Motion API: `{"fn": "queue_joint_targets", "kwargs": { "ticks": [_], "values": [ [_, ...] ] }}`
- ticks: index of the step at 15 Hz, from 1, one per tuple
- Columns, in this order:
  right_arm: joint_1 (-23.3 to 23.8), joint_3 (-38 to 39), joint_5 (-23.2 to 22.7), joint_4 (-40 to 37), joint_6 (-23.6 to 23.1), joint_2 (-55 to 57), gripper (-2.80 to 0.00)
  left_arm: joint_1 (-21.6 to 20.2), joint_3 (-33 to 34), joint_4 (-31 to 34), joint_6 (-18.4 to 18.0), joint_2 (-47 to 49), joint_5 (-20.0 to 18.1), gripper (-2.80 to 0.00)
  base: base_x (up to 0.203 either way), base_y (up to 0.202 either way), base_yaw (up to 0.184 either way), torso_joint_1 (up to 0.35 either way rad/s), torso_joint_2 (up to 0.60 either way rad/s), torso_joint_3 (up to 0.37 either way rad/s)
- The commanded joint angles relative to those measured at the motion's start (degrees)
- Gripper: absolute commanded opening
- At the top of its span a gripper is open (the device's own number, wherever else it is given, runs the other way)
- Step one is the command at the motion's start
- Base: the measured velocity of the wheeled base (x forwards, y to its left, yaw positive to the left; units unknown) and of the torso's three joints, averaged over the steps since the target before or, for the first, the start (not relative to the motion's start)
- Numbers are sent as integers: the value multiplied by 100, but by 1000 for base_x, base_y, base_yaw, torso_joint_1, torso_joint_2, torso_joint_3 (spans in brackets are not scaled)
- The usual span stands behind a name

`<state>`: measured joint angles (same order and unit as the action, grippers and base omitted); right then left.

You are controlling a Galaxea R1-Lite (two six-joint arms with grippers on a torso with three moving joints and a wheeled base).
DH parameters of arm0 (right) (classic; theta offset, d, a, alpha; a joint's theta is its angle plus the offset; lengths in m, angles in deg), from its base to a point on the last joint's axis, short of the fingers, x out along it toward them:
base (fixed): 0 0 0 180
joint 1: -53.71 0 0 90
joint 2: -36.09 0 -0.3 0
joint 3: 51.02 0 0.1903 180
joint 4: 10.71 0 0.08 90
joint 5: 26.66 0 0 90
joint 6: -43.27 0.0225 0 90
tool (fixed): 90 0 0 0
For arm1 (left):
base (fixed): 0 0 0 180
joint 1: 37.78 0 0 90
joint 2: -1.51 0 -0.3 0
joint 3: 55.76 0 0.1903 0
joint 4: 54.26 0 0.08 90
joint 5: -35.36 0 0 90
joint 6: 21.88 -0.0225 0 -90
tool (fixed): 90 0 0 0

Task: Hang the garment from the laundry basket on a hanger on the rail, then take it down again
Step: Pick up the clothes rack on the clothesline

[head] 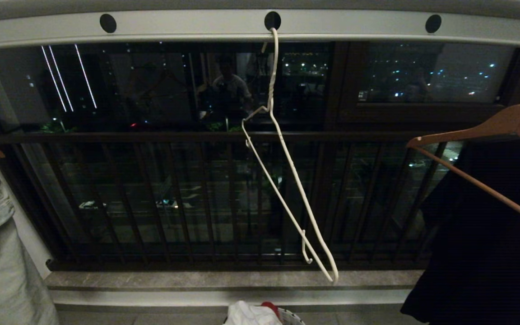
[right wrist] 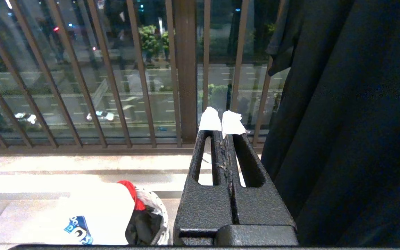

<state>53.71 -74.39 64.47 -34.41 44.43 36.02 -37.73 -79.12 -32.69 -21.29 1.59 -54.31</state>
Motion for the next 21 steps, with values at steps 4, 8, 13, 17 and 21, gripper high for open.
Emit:
{"fn": "queue_joint_targets", "kwargs": {
  "ticks": [4,8,13,17,21],
  "values": [
    [0,0,1,-11,-10,7,-280,4,62,-5,2,1,2,-280,0,0,0,0,0,0],
    [0,0,1,-11,-22,7,-280,-2,62,-5,2,1,2,-280,0,0,0,0,0,0],
    [0,-142,19,-20,46,7,-280,-5,58,-5,2,1,2,-280,0,0,0,0,0,0],
    [-7,-1636,-198,-428,137,733,-280,-5,61,-5,2,1,2,-280,0,0,0,0,0,0],
    [-2,-3531,-1038,-1055,146,2186,-280,-5,62,-5,2,1,2,-280,0,0,0,0,0,0]
  ]
}}
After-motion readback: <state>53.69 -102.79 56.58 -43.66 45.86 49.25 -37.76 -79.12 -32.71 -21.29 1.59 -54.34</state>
